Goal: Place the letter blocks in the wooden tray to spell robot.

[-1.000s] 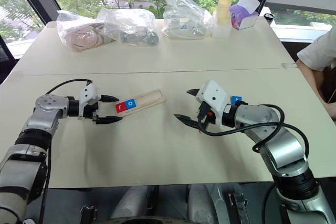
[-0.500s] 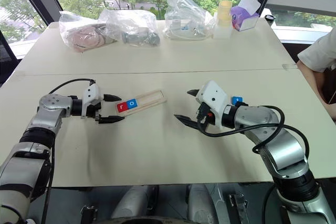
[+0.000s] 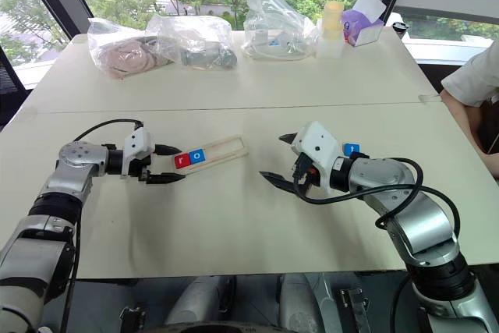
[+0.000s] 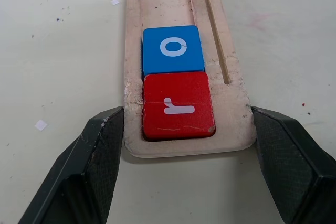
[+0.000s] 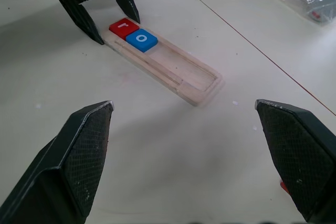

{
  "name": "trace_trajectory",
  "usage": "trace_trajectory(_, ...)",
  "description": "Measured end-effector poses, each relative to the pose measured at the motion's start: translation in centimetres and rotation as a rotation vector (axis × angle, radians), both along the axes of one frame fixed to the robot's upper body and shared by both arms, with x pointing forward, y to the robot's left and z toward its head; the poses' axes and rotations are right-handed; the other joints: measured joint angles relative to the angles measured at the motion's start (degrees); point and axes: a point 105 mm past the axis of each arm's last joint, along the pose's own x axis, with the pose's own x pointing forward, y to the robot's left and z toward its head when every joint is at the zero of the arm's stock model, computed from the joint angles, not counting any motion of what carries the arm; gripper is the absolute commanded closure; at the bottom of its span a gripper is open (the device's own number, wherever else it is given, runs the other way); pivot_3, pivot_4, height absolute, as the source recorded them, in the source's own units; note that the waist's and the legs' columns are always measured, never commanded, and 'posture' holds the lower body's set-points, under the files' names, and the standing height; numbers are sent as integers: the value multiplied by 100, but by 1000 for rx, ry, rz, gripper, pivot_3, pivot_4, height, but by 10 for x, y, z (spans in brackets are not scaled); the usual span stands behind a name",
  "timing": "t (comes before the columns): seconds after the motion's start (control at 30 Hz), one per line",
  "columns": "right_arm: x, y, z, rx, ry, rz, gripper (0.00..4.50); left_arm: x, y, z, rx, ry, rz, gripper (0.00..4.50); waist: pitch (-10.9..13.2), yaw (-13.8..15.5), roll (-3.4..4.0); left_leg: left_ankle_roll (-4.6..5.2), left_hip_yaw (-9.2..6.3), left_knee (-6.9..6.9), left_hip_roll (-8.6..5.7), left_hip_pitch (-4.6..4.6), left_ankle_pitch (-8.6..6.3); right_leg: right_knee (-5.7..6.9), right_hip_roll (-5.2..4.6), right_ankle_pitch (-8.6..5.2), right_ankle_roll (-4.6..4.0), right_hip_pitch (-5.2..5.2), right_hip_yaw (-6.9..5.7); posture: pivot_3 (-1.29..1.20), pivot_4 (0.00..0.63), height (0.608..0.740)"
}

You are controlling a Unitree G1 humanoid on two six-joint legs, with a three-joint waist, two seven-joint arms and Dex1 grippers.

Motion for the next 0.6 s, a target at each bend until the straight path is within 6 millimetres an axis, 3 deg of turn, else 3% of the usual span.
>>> trace_trajectory(0.37, 14, -16, -4, -35, -6, -59, 0, -43, -43, -9, 14, 24, -270, 1363, -1, -3, 1, 2, 2, -3, 0, -1, -2, -4, -4, -1, -1, -1, 5, 0, 150, 740)
trace_trajectory(0.6, 15, -17, -4, -37, -11, -66, 0, -56, -53, -11, 19, 37, -312, 1363, 0, -2, 1, 2, 1, -3, 1, -2, -2, -5, -3, -1, -2, -3, 5, 0, 150, 740)
